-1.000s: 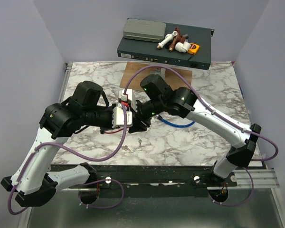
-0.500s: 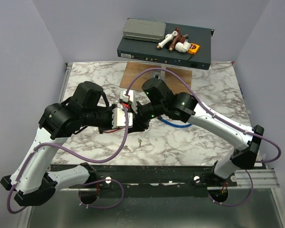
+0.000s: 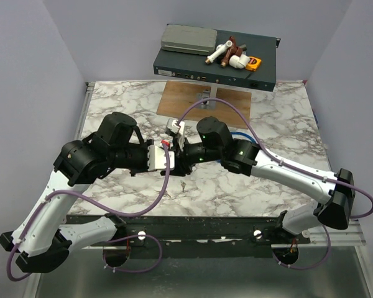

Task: Unlock with the key
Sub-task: Unlock the lock, then place the lock at the center of the board.

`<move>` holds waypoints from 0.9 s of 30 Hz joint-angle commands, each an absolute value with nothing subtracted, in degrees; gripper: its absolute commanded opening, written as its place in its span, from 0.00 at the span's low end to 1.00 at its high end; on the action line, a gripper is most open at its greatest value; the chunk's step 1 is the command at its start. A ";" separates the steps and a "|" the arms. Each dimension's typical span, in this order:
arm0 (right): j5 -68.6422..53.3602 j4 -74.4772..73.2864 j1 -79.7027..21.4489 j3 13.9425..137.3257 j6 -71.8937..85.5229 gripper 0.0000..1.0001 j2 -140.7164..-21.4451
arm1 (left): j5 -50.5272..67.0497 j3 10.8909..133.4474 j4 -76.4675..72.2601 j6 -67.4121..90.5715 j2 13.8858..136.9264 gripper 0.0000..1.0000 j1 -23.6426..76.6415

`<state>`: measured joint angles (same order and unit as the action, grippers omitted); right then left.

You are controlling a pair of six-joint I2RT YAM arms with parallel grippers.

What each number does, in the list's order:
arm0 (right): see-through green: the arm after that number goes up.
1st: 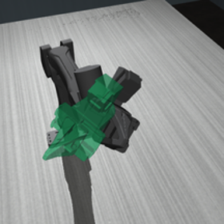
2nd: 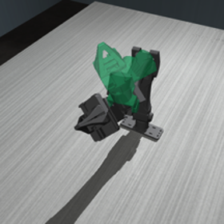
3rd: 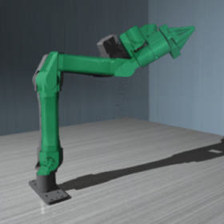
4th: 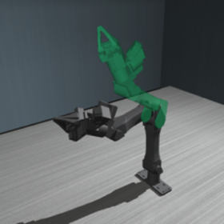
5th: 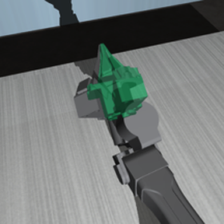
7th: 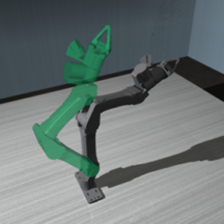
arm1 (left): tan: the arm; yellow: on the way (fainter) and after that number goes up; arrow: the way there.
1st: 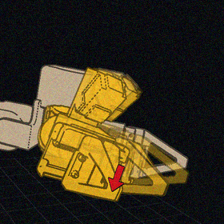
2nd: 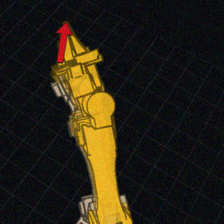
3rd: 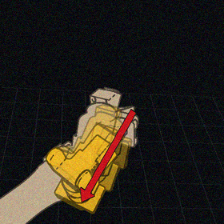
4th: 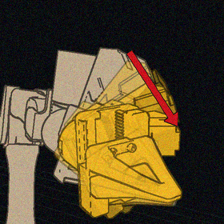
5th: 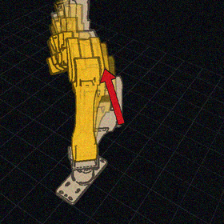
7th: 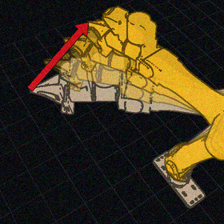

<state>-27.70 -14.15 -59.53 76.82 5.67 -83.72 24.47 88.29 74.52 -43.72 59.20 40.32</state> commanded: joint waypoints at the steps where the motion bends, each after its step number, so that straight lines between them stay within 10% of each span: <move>1: -17.51 5.88 -56.76 74.65 11.11 0.01 -78.81 | 30.26 85.05 79.51 -44.04 57.49 0.00 41.84; 23: -24.07 6.07 -52.22 67.04 14.31 0.01 -72.43 | 16.87 89.57 73.93 -47.16 55.08 0.00 30.06; 27: -25.21 2.24 -52.23 67.34 12.84 0.01 -74.01 | 13.76 90.97 64.28 -39.78 54.08 0.55 29.82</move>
<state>-23.49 3.25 -51.90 65.08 14.63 -73.14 18.26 88.62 75.26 -48.23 54.85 30.37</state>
